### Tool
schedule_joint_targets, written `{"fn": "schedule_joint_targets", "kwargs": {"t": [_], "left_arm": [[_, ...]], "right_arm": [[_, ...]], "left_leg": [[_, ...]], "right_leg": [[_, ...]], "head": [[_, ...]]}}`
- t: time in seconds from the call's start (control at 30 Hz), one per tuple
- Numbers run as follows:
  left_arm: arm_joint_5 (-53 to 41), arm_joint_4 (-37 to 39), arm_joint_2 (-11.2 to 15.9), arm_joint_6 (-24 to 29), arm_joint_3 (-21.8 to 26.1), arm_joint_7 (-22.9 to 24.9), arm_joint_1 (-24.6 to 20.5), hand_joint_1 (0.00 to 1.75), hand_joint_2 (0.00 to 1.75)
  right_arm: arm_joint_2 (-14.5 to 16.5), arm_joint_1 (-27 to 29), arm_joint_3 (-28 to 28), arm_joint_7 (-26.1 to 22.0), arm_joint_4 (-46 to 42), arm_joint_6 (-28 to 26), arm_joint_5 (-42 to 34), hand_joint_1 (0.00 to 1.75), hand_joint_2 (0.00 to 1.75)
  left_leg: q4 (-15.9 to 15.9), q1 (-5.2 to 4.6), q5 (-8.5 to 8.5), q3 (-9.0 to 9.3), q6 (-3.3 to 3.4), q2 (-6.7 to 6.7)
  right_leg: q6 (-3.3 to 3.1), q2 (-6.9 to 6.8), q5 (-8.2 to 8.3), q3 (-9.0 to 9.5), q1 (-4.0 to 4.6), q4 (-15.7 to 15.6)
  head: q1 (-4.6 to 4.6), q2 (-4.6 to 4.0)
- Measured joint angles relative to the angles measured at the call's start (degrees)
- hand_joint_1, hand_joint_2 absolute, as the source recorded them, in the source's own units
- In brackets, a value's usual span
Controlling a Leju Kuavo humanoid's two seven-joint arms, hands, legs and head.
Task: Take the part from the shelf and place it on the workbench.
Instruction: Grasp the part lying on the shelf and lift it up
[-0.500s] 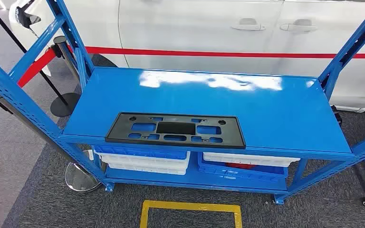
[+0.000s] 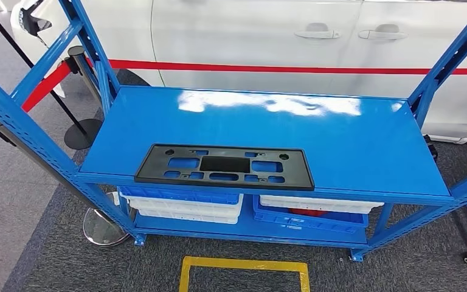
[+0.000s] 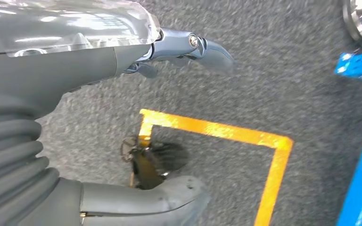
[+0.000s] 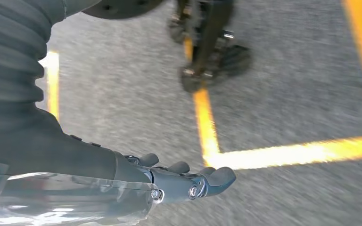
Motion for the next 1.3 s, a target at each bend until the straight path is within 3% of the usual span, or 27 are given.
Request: {"fn": "schedule_joint_targets", "kwargs": {"t": [0.23,0.77,0.97,1.1,1.13,1.2,1.27,1.3], "left_arm": [[-2.7,1.1,-0.6,1.2,3.7,-2.9,-1.0,0.0,0.0],[-5.6,2.2,-1.3,2.2,8.6,-5.7,-1.9,0.0,0.0],[-6.6,2.5,-1.3,2.6,10.4,-6.4,-2.2,0.0,0.0],[-7.4,2.7,-1.5,2.9,11.7,-7.0,-2.6,0.0,0.0],[-7.6,2.7,-1.6,3.0,12.1,-7.1,-2.7,0.0,0.0],[-8.0,2.8,-1.9,3.1,12.7,-7.3,-2.9,0.0,0.0],[-8.4,3.0,-2.1,3.3,13.3,-7.4,-3.0,0.0,0.0],[-8.6,3.1,-2.3,3.4,13.6,-7.4,-3.1,0.0,0.0]], "right_arm": [[-0.1,-0.3,-3.2,-6.1,-9.1,-0.4,4.1,0.0,1.75],[0.4,2.3,-3.2,-12.6,-41.0,-3.4,15.8,0.0,1.75],[0.2,3.7,-0.6,-14.7,-52.7,-5.5,20.4,0.0,1.75],[-0.1,4.5,1.7,-16.3,-61.6,-6.6,22.7,0.0,1.75],[-0.3,4.6,2.2,-16.6,-63.7,-6.8,23.1,0.0,1.75],[-0.6,4.8,3.2,-17.3,-67.9,-7.1,23.5,0.0,1.75],[-0.7,5.2,3.7,-17.9,-71.9,-7.1,23.5,0.0,1.75],[-0.7,5.3,3.7,-18.2,-73.7,-6.9,23.3,0.0,1.75]], "left_leg": [[0.0,0.0,0.01,0.03,0.0,0.0],[0.1,-0.03,0.0,0.02,0.04,0.0],[0.5,-0.22,-0.17,-0.17,0.52,-0.02],[-0.8,-0.16,0.57,0.21,1.61,0.06],[-1.6,0.01,1.02,0.51,2.05,0.15],[-2.6,0.18,1.59,0.86,2.61,0.33],[-2.6,0.12,1.64,0.81,2.71,0.34],[-2.6,0.12,1.58,0.84,2.63,0.31]], "right_leg": [[0.0,0.0,0.0,0.0,0.0,0.0],[0.04,0.01,0.04,-0.01,-0.1,0.0],[0.4,-0.01,0.18,-0.04,-0.49,-0.1],[1.29,-0.05,0.29,0.2,-0.54,-0.6],[1.4,-0.06,-0.42,-0.2,-0.5,0.3],[1.46,-0.07,-3.45,-2.77,-0.51,5.5],[1.61,-0.07,-6.21,-6.51,-0.6,12.7],[1.72,-0.09,-6.19,-7.54,-0.66,14.3]], "head": [[-0.01,0.0],[-0.01,0.0],[-0.02,0.0],[0.05,0.0],[0.22,0.0],[0.59,0.0],[0.7,0.0],[0.7,0.0]]}}
